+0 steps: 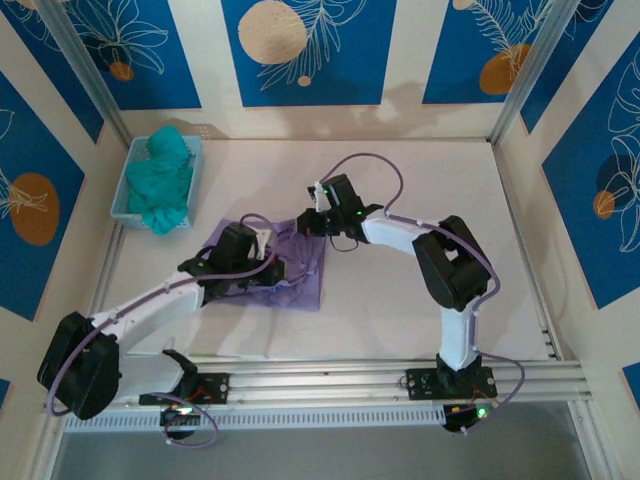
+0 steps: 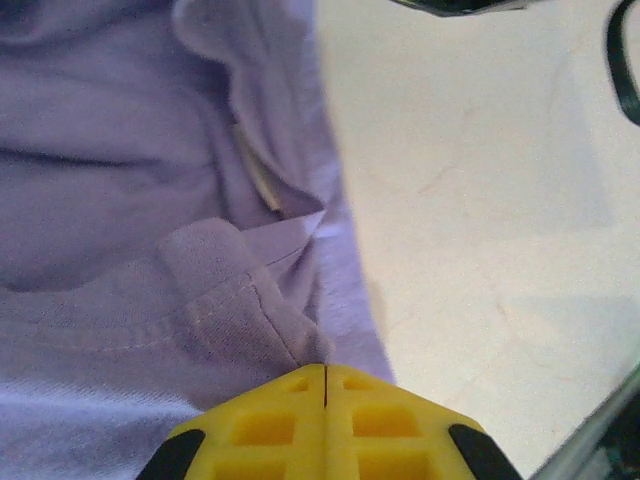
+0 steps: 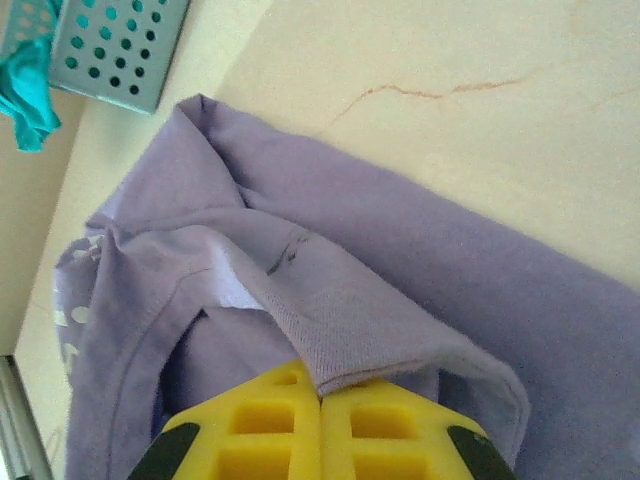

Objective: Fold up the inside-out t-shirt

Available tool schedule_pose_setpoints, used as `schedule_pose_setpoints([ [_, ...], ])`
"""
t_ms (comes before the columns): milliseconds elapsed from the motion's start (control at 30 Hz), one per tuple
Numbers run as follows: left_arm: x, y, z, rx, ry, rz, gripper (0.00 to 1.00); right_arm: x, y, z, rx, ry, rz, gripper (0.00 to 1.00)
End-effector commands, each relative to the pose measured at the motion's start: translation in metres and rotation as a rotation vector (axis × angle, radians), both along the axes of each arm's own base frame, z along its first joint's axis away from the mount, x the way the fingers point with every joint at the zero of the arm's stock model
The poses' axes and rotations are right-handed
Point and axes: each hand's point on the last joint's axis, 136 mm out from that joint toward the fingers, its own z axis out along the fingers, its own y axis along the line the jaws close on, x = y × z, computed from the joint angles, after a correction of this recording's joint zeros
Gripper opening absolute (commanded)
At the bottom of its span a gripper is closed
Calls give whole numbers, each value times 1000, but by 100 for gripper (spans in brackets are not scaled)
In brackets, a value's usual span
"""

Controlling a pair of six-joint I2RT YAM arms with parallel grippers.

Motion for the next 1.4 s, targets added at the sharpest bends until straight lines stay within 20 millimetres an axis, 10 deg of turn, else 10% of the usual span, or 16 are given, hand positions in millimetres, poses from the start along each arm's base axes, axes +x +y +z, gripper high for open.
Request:
schedule_pose_setpoints([
  [0, -6, -22, 20, -98, -70, -102, 0, -10, -3, 14, 35, 81, 40, 0],
  [433, -36, -67, -4, -88, -52, -326, 1, 20, -48, -20, -29, 298, 22, 7],
  [767, -51, -86, 21, -196, -54, -461, 49, 45, -96, -3, -15, 281, -51, 30],
  [1033, 12, 14, 37, -131, -57, 21, 62, -27, -74, 23, 46, 195, 23, 33],
  [1367, 74, 110, -12, -67, 43, 418, 64, -137, 12, -11, 16, 223, 199, 33],
])
